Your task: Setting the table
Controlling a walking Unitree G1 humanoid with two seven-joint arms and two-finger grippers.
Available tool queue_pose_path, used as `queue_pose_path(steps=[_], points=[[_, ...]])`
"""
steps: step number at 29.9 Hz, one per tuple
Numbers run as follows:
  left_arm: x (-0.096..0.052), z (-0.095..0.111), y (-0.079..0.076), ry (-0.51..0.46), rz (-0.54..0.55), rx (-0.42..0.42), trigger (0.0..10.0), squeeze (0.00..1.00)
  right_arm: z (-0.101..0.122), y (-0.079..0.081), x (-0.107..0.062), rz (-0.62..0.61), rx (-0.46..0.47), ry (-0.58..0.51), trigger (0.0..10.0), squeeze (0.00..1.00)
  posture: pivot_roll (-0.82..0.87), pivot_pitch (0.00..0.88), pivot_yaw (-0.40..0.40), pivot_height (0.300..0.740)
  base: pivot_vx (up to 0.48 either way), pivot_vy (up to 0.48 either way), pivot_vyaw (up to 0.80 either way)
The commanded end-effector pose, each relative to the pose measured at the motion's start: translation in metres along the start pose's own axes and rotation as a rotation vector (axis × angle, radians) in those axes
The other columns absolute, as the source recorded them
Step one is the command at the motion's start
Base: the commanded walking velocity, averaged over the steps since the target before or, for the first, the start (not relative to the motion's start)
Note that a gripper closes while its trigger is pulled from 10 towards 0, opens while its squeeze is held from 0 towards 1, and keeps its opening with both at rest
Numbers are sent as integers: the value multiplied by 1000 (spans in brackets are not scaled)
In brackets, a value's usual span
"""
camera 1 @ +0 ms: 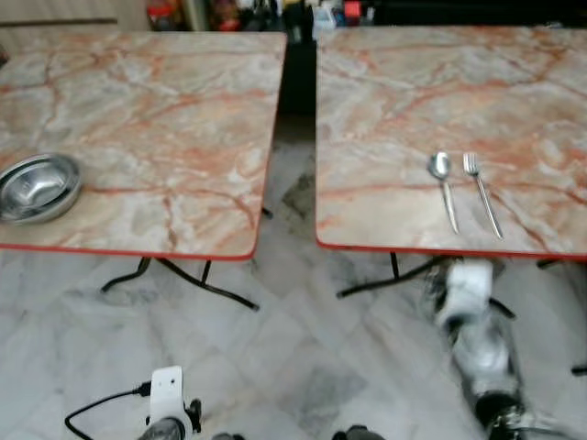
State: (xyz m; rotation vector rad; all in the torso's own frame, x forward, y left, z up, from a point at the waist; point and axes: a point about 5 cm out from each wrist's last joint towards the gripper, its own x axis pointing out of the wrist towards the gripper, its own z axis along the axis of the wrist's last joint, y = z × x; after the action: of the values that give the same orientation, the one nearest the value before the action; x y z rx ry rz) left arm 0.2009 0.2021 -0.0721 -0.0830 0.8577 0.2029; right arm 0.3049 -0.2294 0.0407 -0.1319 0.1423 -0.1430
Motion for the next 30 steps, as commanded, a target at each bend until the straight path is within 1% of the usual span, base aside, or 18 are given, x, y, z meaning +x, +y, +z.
queue_pose_path(steps=[1,9,11,13,16,23,25,28,30], points=[[-1,-6,2,23,7,-3,10000,0,-7,5,-4,17,9,19,10000,0,-28,149,8,711,0,0,0],[-1,-5,3,16,5,-7,10000,0,-3,4,-1,23,22,23,10000,0,-28,150,9,711,0,0,0],[-1,-5,3,17,4,-8,10000,0,-7,6,-2,25,28,42,10000,0,-28,150,9,711,0,0,0],[-1,-5,3,17,2,-10,10000,0,-16,9,-7,24,47,85,10000,0,-28,149,11,711,0,0,0],[-1,-5,3,17,1,-10,10000,0,-18,10,-8,23,52,91,10000,0,-28,149,11,711,0,0,0],[-1,-7,4,22,0,-8,10000,0,-29,16,-23,49,47,70,10000,0,-31,150,10,711,0,0,0],[-2,-8,4,25,-1,-8,10000,0,-36,15,-32,51,40,67,10000,0,-33,152,11,711,0,0,0],[-2,-8,5,27,-1,-7,10000,0,-38,13,-39,52,38,45,10000,0,-38,153,12,711,0,0,0],[-2,-8,6,28,0,-5,10000,0,-38,9,-43,53,21,17,10000,0,-47,154,14,711,0,0,0]])
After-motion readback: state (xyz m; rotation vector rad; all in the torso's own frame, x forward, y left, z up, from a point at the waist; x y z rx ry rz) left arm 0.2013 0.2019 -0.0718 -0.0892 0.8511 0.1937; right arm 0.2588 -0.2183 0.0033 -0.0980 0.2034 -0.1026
